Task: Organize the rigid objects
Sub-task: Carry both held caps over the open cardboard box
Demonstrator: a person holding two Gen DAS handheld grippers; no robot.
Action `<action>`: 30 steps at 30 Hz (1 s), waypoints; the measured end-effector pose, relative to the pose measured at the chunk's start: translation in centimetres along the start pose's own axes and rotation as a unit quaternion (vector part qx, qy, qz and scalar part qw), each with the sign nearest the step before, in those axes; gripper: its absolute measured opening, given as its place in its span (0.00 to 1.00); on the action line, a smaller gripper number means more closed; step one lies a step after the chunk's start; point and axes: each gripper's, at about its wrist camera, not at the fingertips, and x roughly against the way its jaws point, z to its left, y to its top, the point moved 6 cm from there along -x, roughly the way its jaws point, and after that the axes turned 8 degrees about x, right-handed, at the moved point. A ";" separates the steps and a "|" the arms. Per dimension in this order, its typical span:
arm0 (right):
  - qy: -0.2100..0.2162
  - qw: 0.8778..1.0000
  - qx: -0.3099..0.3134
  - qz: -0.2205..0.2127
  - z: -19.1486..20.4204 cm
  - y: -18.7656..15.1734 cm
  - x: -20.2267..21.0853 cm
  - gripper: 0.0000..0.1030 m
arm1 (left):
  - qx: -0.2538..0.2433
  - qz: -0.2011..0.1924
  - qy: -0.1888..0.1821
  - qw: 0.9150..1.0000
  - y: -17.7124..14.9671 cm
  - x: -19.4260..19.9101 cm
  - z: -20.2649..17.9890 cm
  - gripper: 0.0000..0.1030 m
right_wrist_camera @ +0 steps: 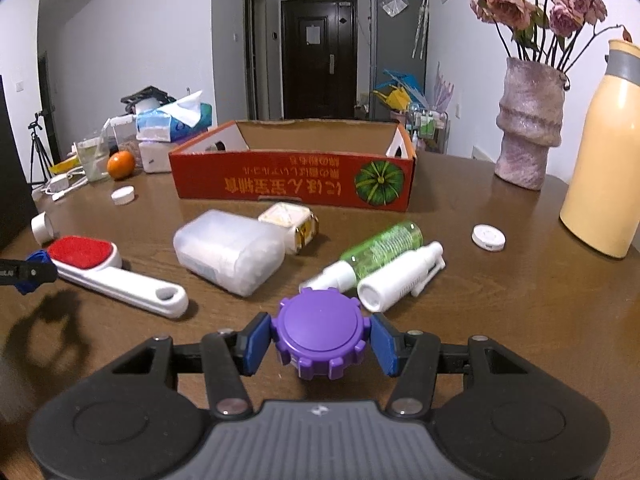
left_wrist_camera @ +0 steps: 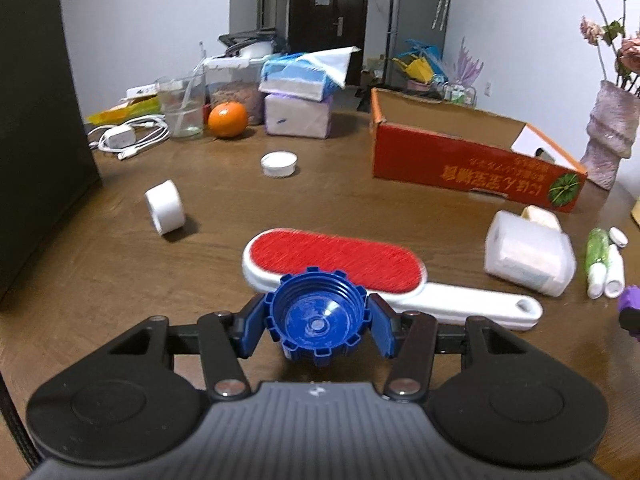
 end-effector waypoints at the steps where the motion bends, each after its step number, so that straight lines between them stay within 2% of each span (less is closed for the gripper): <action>1: 0.000 1.000 0.001 -0.003 0.1 0.2 0.1 0.52 | -0.001 -0.002 -0.003 1.000 0.2 0.1 -0.3 0.53; 15: 0.008 0.999 0.008 -0.042 1.4 3.6 0.5 0.52 | -0.015 -0.029 -0.041 0.999 2.6 1.0 -5.6 0.53; 30: 0.004 0.997 -0.005 -0.079 0.7 7.5 0.1 0.52 | -0.029 -0.051 -0.051 0.997 4.9 0.5 -8.8 0.53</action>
